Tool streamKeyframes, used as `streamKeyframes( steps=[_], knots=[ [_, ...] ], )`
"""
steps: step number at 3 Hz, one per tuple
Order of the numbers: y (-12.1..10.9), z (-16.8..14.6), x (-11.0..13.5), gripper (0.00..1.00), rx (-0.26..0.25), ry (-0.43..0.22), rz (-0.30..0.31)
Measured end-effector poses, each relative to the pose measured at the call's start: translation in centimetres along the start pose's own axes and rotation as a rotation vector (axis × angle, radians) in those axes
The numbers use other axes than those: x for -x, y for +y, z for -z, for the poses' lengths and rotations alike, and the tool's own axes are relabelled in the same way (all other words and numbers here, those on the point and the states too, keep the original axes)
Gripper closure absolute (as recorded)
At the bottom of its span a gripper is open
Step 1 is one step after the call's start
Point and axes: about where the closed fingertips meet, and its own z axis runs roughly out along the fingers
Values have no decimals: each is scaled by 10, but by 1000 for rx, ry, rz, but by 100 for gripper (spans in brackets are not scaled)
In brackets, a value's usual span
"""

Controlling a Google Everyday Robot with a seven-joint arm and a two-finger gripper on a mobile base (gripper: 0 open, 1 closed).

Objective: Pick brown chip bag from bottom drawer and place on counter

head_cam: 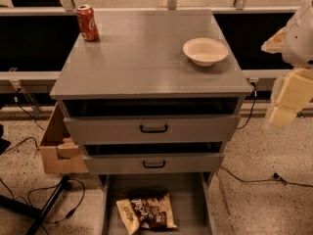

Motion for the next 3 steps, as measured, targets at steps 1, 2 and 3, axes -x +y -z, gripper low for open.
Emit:
streamKeyframes(
  steps=[1,2,3],
  knots=[
    [0,0,0,0,0,0,0],
    [2,-15,7,0,-16,-41,4],
    [42,-60,19,0,-36,-146,3]
  ],
)
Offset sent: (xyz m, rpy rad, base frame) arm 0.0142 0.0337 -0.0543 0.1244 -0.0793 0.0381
